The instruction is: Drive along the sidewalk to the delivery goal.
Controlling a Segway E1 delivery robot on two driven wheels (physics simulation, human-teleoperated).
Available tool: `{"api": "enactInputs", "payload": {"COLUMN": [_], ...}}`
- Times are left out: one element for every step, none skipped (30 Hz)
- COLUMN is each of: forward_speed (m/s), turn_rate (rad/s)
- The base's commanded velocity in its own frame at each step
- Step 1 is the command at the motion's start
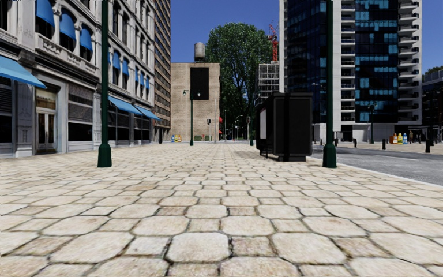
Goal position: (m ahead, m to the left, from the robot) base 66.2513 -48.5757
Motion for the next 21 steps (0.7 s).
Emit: {"api": "enactInputs", "payload": {"forward_speed": [2.0, 2.0, 2.0, 2.0, 2.0, 2.0, 2.0, 2.0, 2.0, 2.0, 2.0, 2.0, 2.0, 2.0, 2.0, 2.0, 2.0, 2.0, 2.0, 2.0, 2.0], "turn_rate": [0.0, 0.0, 0.0, 0.0, 0.0, 0.0, 0.0, 0.0, 0.0, 0.0, 0.0, 0.0, 0.0, 0.0, 0.0, 0.0, 0.0, 0.0, 0.0, 0.0, 0.0]}}
